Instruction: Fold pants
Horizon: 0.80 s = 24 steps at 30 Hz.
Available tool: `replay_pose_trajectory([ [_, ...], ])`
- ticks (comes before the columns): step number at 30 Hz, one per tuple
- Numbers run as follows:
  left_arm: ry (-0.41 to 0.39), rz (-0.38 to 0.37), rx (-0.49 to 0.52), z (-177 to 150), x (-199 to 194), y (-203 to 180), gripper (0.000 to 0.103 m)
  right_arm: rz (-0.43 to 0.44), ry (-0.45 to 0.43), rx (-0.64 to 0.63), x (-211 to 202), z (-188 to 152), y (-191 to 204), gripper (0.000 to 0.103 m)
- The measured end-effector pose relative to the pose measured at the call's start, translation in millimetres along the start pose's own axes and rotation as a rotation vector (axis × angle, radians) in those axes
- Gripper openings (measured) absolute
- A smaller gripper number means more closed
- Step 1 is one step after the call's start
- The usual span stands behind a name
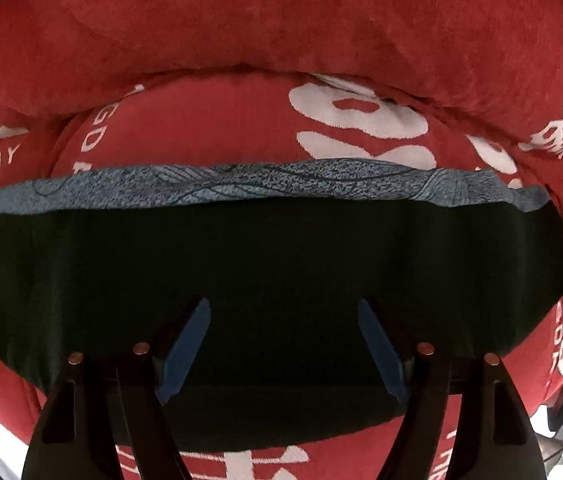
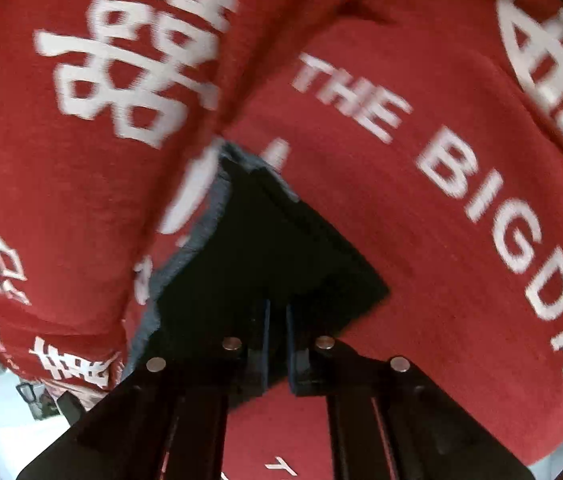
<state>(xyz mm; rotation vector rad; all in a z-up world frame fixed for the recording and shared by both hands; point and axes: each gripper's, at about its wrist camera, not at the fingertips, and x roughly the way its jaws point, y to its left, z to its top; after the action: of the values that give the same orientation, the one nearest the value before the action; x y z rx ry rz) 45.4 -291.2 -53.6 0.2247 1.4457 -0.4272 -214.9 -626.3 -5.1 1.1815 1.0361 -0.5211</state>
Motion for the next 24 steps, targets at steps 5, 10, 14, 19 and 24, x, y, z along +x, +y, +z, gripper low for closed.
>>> replay_pose_trajectory([
  [5, 0.018, 0.03, -0.049, 9, -2, 15, 0.078, -0.047, 0.063, 0.081, 11, -2, -27, 0.009],
  [10, -0.05, 0.088, -0.022, 24, -19, 27, 0.078, -0.08, -0.017, -0.144, -16, -9, 30, 0.018],
  [14, -0.058, 0.138, -0.113, 45, -2, 35, 0.078, -0.039, 0.108, -0.425, 36, -20, 104, 0.018],
  [19, -0.059, 0.213, -0.15, 67, 31, 45, 0.087, -0.091, 0.186, -0.534, 121, -21, 147, 0.017],
  [24, -0.069, 0.246, -0.168, 90, 36, 69, 0.087, -0.072, 0.116, -0.439, 119, 6, 136, 0.01],
])
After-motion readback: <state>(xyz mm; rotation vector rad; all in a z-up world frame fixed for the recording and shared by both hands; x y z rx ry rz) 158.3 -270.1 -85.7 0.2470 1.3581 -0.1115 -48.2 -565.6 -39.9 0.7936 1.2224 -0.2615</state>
